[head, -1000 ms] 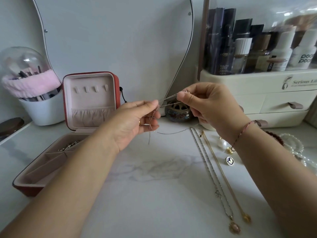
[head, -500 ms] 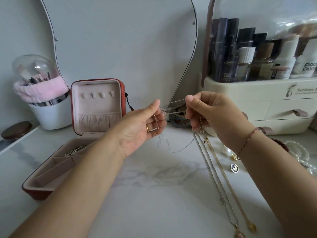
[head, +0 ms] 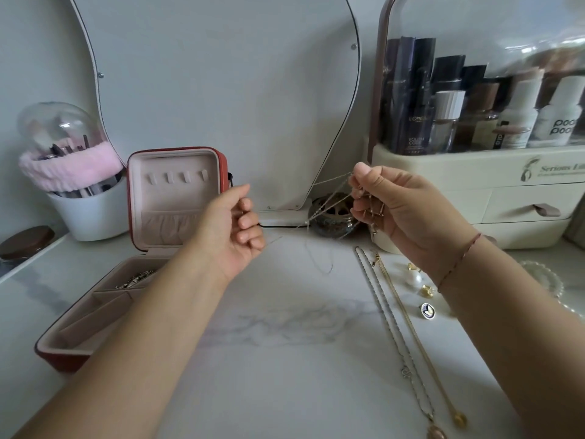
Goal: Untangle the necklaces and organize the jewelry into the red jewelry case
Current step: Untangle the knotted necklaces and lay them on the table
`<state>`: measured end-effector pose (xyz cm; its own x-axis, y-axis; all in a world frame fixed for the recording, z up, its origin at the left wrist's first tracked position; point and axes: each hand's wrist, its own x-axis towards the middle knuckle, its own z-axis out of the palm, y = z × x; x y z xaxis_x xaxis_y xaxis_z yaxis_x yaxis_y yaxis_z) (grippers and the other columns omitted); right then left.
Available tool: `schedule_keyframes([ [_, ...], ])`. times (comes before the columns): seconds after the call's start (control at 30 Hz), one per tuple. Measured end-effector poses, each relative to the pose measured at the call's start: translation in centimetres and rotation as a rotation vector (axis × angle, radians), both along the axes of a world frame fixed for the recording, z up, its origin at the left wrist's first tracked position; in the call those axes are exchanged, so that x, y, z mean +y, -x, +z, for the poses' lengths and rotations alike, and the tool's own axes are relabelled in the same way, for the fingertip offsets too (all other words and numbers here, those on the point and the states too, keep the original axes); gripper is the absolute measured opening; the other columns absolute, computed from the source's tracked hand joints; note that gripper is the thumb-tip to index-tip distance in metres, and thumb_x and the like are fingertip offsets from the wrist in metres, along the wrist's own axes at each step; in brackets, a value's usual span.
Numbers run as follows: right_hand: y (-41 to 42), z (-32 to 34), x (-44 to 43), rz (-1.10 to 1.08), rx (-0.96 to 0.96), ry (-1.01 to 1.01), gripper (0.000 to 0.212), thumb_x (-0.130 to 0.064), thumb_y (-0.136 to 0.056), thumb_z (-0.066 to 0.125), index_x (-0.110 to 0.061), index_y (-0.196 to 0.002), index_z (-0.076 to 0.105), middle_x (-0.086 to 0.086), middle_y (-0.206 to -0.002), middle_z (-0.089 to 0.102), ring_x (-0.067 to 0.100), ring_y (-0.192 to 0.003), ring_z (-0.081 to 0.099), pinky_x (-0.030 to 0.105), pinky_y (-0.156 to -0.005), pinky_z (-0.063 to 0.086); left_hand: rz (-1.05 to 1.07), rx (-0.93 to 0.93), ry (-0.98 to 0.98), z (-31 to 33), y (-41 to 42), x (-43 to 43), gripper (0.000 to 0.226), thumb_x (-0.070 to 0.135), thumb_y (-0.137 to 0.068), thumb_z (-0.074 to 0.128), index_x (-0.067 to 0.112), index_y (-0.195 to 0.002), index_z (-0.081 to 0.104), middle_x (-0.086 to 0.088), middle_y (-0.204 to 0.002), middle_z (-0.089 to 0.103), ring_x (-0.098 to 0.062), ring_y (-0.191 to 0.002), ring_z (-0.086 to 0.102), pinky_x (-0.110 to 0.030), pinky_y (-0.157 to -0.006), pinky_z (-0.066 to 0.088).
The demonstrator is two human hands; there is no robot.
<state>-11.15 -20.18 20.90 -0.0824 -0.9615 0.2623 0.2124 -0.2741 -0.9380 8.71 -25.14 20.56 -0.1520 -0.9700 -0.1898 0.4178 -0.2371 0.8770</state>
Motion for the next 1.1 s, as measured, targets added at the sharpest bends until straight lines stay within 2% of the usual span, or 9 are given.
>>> schedule_keyframes([
  [0.23, -0.1, 0.3, 0.3, 0.024, 0.033, 0.028, 0.021, -0.031, -0.075, 0.062, -0.010, -0.075, 0.061, -0.001, -0.061, 0.033, 0.009, -0.051, 0.025, 0.019, -0.046, 0.023, -0.038, -0.482, 0.145, -0.2, 0.2, 0.4, 0.043, 0.045, -0.094, 0.050, 0.022, -0.060, 0.036, 0.008, -0.043, 0.035, -0.006, -0.030, 0.020, -0.014, -0.031, 0.013],
  [0.37, -0.1, 0.4, 0.4, 0.083, 0.015, 0.057, 0.022, -0.029, -0.079, 0.059, -0.008, -0.073, 0.055, -0.007, -0.060, 0.052, 0.006, -0.048, 0.027, 0.015, -0.041, 0.022, -0.126, -0.727, 0.216, -0.5, 0.8, 0.9, 0.049, 0.056, -0.089, 0.053, 0.019, -0.058, 0.043, 0.004, -0.049, 0.044, -0.009, -0.036, 0.026, -0.015, -0.033, 0.014],
  [0.53, -0.3, 0.4, 0.6, 0.129, 0.043, 0.063, 0.021, -0.030, -0.080, 0.058, -0.009, -0.076, 0.060, 0.001, -0.063, 0.054, 0.006, -0.043, 0.030, 0.016, -0.040, 0.022, -0.275, -0.999, 0.320, -1.3, 1.3, 1.5, 0.032, 0.042, -0.089, 0.061, 0.017, -0.070, 0.060, 0.005, -0.058, 0.050, -0.009, -0.042, 0.031, -0.016, -0.038, 0.021],
  [0.6, -0.5, 0.2, 0.6, 0.113, 0.068, 0.060, 0.021, -0.030, -0.078, 0.060, -0.010, -0.076, 0.062, 0.001, -0.056, 0.049, 0.007, -0.043, 0.030, 0.017, -0.040, 0.021, -0.297, -0.959, 0.344, -1.5, 1.4, 1.6, 0.023, 0.036, -0.089, 0.063, 0.014, -0.082, 0.065, 0.004, -0.065, 0.052, -0.009, -0.046, 0.034, -0.017, -0.040, 0.024],
  [0.73, -0.9, 0.1, 0.8, 0.091, 0.158, 0.056, 0.021, -0.031, -0.078, 0.062, -0.010, -0.076, 0.064, 0.002, -0.047, 0.042, 0.010, -0.040, 0.026, 0.018, -0.039, 0.020, -0.341, -0.761, 0.371, -1.2, 1.5, 1.6, 0.040, 0.049, -0.092, 0.051, 0.015, -0.091, 0.072, 0.001, -0.076, 0.062, -0.011, -0.055, 0.047, -0.021, -0.052, 0.036],
  [0.87, -1.2, 0.1, 1.1, 0.085, 0.232, 0.055, 0.021, -0.033, -0.076, 0.064, -0.012, -0.075, 0.067, 0.003, -0.044, 0.038, 0.010, -0.037, 0.025, 0.018, -0.040, 0.016, -0.500, -0.651, 0.420, -0.8, 1.3, 2.0, 0.042, 0.060, -0.083, 0.055, 0.023, -0.091, 0.073, 0.002, -0.093, 0.071, -0.012, -0.087, 0.062, -0.030, -0.085, 0.041],
  [0.93, -1.2, 0.1, 1.2, 0.087, 0.241, 0.055, 0.022, -0.034, -0.074, 0.064, -0.012, -0.075, 0.066, 0.002, -0.042, 0.037, 0.007, -0.034, 0.029, 0.018, -0.040, 0.019, -0.534, -0.638, 0.459, -0.9, 1.3, 2.2, 0.036, 0.054, -0.077, 0.063, 0.025, -0.095, 0.073, 0.008, -0.104, 0.072, -0.005, -0.104, 0.062, -0.032, -0.098, 0.036],
  [1.0, -1.3, 0.2, 1.2, 0.089, 0.240, 0.055, 0.023, -0.034, -0.073, 0.064, -0.011, -0.075, 0.065, 0.001, -0.041, 0.036, 0.006, -0.033, 0.031, 0.016, -0.038, 0.023, -0.533, -0.597, 0.503, -0.9, 1.5, 2.4, 0.028, 0.043, -0.075, 0.069, 0.025, -0.096, 0.073, 0.012, -0.104, 0.072, 0.002, -0.106, 0.060, -0.028, -0.098, 0.036],
  [1.1, -1.1, 0.1, 1.1, 0.082, 0.253, 0.072, 0.023, -0.036, -0.072, 0.065, -0.013, -0.074, 0.067, 0.000, -0.039, 0.035, 0.010, -0.035, 0.025, 0.020, -0.041, 0.020, -0.445, -0.478, 0.518, -0.9, 1.8, 2.6, 0.017, 0.035, -0.068, 0.071, 0.022, -0.079, 0.075, 0.008, -0.091, 0.073, -0.003, -0.097, 0.061, -0.029, -0.096, 0.038],
])
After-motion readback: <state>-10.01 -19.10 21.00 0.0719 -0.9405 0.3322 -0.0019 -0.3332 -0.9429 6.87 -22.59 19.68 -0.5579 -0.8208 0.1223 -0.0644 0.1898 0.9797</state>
